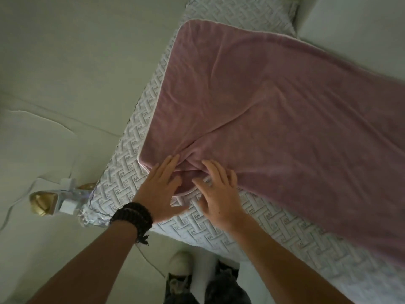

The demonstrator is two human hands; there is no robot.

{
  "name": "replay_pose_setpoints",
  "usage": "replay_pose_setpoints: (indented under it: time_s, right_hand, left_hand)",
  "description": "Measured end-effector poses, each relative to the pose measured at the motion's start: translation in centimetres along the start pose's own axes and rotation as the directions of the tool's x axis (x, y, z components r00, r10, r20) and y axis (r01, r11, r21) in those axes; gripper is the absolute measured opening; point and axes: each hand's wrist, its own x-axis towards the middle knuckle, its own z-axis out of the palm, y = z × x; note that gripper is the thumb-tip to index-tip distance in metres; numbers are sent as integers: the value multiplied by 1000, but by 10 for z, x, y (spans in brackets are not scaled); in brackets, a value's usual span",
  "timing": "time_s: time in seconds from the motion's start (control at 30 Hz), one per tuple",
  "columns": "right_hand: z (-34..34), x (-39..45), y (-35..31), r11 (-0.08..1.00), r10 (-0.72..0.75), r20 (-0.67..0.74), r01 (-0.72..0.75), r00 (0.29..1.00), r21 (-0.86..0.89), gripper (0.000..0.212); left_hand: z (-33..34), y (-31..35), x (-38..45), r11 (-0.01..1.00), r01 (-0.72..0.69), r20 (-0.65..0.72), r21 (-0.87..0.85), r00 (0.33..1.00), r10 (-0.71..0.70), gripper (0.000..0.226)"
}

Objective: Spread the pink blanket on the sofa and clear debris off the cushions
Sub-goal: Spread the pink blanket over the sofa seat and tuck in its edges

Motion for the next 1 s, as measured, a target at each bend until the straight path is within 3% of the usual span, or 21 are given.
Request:
replay_pose_setpoints:
  time_s: [0.07, 0.13, 0.27, 0.37, 0.53, 0.67, 0.7, 0.77, 0.83, 0.9, 1.0]
  right_hand:
    - [8, -2, -4, 996, 79, -25, -80, 997, -47, 45]
    - [10, 2, -9, 991, 107, -90, -114, 990, -74, 34]
    - [15, -1, -30, 991, 98, -252, -118, 963, -63, 10]
    - [19, -13, -48, 996, 30, -228, -49, 973, -78, 13]
    - [19, -31, -64, 984, 151, -159, -163, 976, -66, 22]
    - [39, -57, -94, 993, 2, 79, -12, 997, 121, 22]
    - [45, -63, -102, 983, -2, 124, -20, 992, 180, 23]
    - [55, -66, -110, 965, 30, 151, -68, 988, 254, 29]
    - [60, -68, -107, 956, 51, 145, -90, 988, 281, 35]
    - [58, -77, -99, 967, 49, 71, -65, 996, 247, 32]
    - [46, -100, -79, 964, 139, -54, -123, 989, 234, 22]
  left_hand:
    - [4, -3, 1, 999, -25, -65, 44, 998, 28, 29]
    - [-1, -4, 7, 995, -49, -134, 82, 989, 60, 13]
    - [-15, -15, -15, 978, -203, -213, 52, 954, 209, 12]
    - [-30, -35, -45, 956, -283, -139, -82, 953, 270, 35]
    - [-35, -68, -83, 957, -268, 26, -114, 962, 273, 39]
    - [-29, -86, -95, 970, -243, 76, -1, 967, 242, 43]
    - [-25, -86, -96, 970, -234, 54, 62, 971, 231, 41]
    - [-16, -80, -96, 962, -138, 143, 234, 984, 107, 37]
    - [-9, -73, -95, 925, -6, 257, 379, 961, -99, 43]
    - [-2, -64, -95, 907, 45, 293, 420, 939, -182, 52]
    - [3, -40, -94, 938, 26, 196, 345, 976, -99, 49]
